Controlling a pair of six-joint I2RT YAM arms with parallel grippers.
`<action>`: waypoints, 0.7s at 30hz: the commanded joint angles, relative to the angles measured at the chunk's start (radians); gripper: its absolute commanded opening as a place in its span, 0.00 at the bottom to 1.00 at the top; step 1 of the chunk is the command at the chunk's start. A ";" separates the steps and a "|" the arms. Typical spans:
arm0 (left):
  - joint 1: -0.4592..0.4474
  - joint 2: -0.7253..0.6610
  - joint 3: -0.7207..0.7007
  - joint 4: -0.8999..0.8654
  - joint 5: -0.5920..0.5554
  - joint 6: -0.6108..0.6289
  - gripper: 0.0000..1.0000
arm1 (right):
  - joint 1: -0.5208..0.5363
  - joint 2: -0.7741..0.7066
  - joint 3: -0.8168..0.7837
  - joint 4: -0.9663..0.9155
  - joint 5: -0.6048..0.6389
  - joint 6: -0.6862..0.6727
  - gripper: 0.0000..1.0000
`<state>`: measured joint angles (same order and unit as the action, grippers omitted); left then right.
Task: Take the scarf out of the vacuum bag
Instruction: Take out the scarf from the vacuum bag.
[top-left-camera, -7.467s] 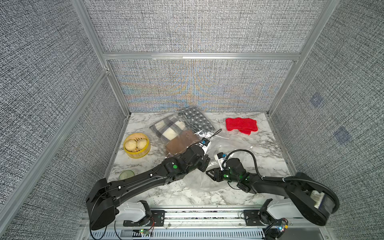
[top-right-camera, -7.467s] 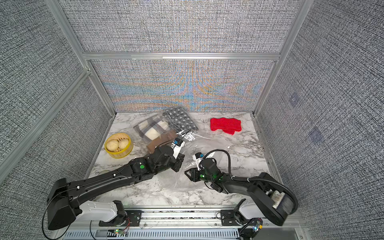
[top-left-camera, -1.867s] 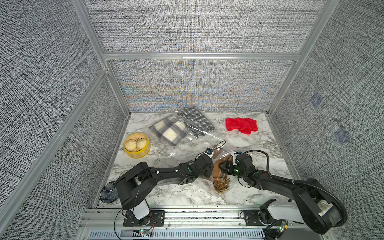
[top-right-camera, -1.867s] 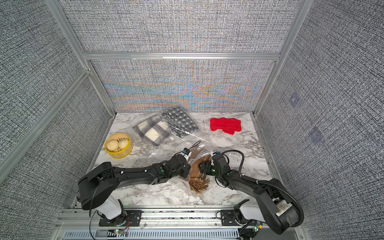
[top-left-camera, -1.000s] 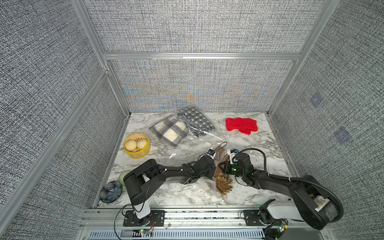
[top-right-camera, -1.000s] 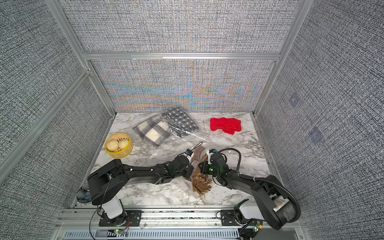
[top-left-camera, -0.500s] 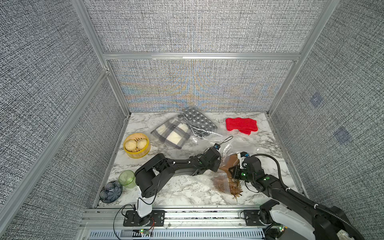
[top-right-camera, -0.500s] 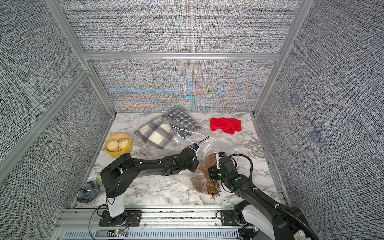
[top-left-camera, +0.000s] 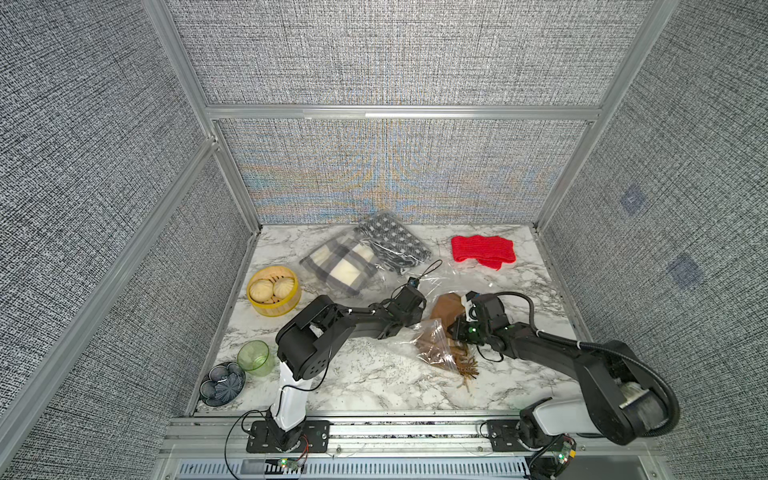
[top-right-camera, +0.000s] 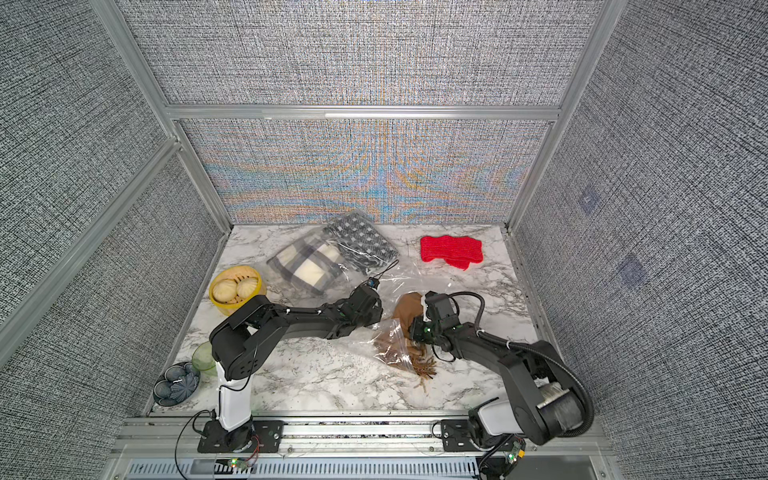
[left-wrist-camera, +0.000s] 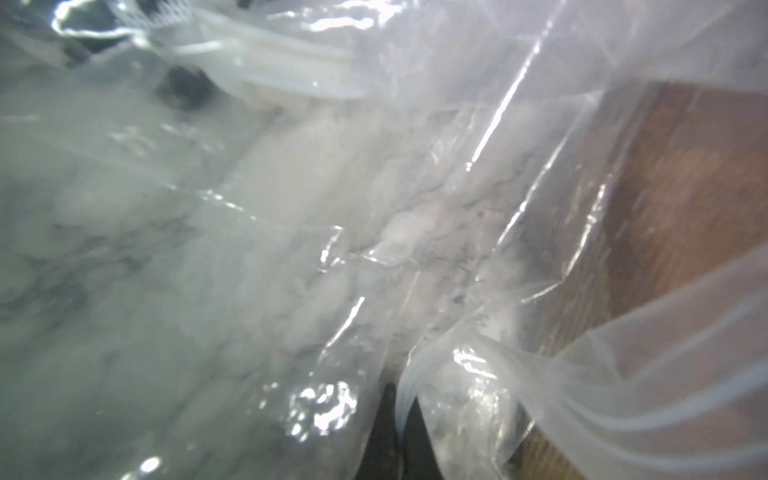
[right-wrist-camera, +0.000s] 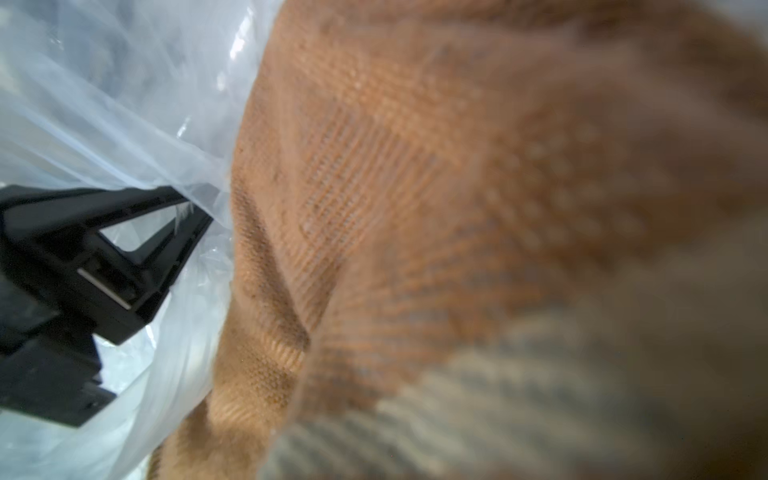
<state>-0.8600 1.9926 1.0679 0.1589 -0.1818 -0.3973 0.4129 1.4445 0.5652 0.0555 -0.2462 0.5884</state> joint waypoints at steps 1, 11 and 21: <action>0.028 -0.031 -0.032 -0.046 -0.052 0.010 0.00 | 0.028 0.081 0.080 0.035 -0.070 -0.026 0.00; 0.045 -0.039 -0.039 -0.047 -0.038 0.013 0.00 | -0.005 -0.111 -0.015 -0.062 -0.062 -0.028 0.00; 0.045 -0.011 -0.006 -0.061 -0.018 0.000 0.00 | -0.070 -0.419 -0.091 -0.323 0.050 -0.055 0.00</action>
<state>-0.8169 1.9743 1.0584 0.1356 -0.1905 -0.3939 0.3672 1.0760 0.4927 -0.1852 -0.2310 0.5350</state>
